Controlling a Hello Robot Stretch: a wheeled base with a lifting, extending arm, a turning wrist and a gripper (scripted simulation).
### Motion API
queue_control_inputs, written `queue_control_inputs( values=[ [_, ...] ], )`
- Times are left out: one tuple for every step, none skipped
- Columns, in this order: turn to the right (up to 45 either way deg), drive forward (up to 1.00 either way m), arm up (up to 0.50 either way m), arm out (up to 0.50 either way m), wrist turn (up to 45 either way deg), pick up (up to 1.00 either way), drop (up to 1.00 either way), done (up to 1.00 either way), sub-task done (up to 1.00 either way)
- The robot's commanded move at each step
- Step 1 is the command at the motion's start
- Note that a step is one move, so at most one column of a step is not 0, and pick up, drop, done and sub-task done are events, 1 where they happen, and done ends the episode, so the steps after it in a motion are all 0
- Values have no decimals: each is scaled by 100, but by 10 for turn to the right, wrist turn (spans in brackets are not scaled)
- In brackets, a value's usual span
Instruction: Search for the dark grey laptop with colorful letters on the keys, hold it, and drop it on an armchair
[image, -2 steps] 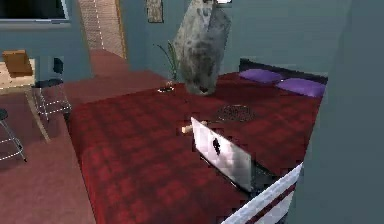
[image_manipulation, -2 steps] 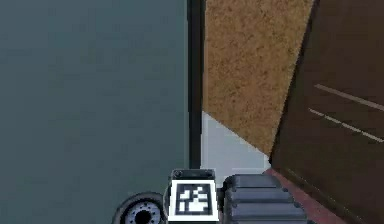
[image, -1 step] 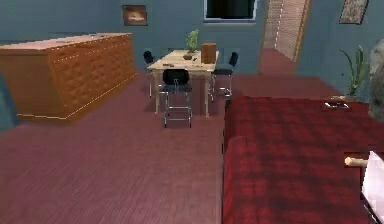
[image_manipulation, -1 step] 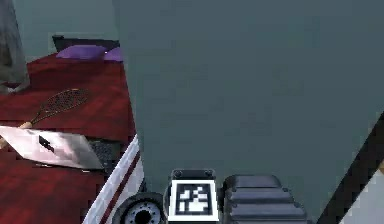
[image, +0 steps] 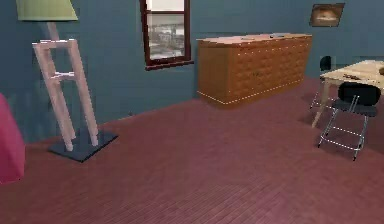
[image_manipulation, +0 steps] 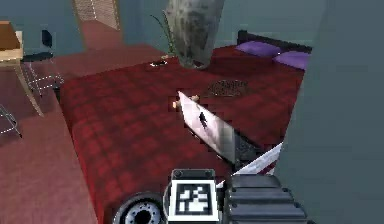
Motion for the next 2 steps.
queue_control_inputs(
  values=[
    [-450,0,0,0,0,0,0,0,0],
    [-420,0,0,0,0,0,0,0,0]
  ],
)
